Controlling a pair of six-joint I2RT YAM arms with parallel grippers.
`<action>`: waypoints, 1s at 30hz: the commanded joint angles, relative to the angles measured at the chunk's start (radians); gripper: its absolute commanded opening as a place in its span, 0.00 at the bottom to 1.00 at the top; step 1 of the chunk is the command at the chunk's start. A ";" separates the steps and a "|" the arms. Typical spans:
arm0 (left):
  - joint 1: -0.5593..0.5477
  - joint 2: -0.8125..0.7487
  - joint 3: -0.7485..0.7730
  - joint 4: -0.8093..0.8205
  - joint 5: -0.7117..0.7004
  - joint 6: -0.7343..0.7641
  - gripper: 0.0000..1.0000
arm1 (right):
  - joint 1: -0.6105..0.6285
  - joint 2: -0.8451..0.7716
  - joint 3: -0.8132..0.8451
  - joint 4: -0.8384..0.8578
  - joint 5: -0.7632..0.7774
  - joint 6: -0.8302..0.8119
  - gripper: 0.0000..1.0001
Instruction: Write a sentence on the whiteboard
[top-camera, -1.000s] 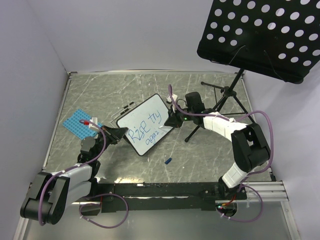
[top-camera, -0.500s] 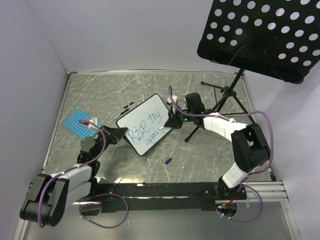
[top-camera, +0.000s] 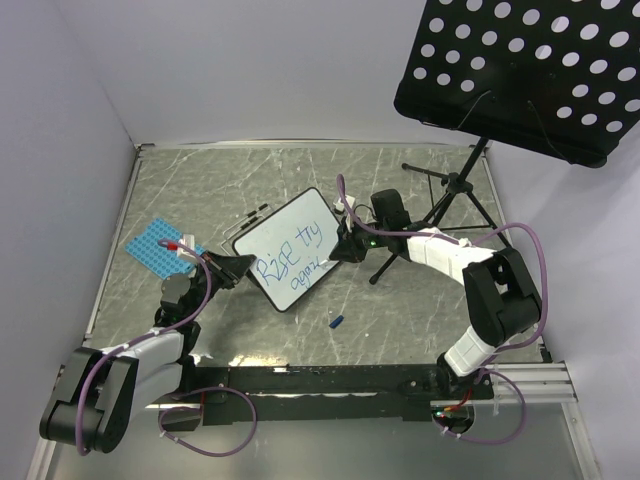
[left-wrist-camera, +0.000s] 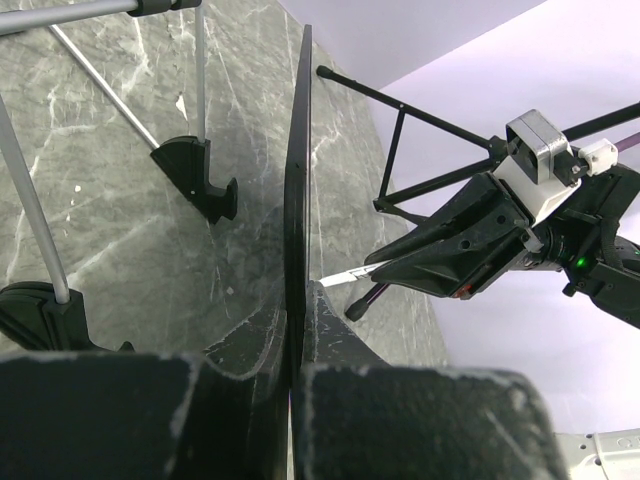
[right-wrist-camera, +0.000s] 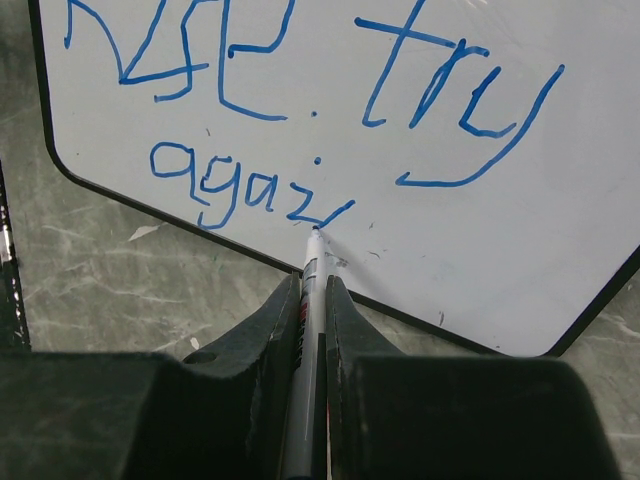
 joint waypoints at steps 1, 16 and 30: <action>-0.008 -0.009 -0.071 0.084 0.016 0.011 0.01 | 0.010 -0.022 0.000 0.013 -0.012 0.003 0.00; -0.008 -0.027 -0.080 0.073 0.015 0.011 0.01 | 0.009 -0.008 0.058 0.047 0.026 0.044 0.00; -0.008 -0.024 -0.082 0.078 0.016 0.011 0.01 | 0.004 0.020 0.091 0.054 0.057 0.069 0.00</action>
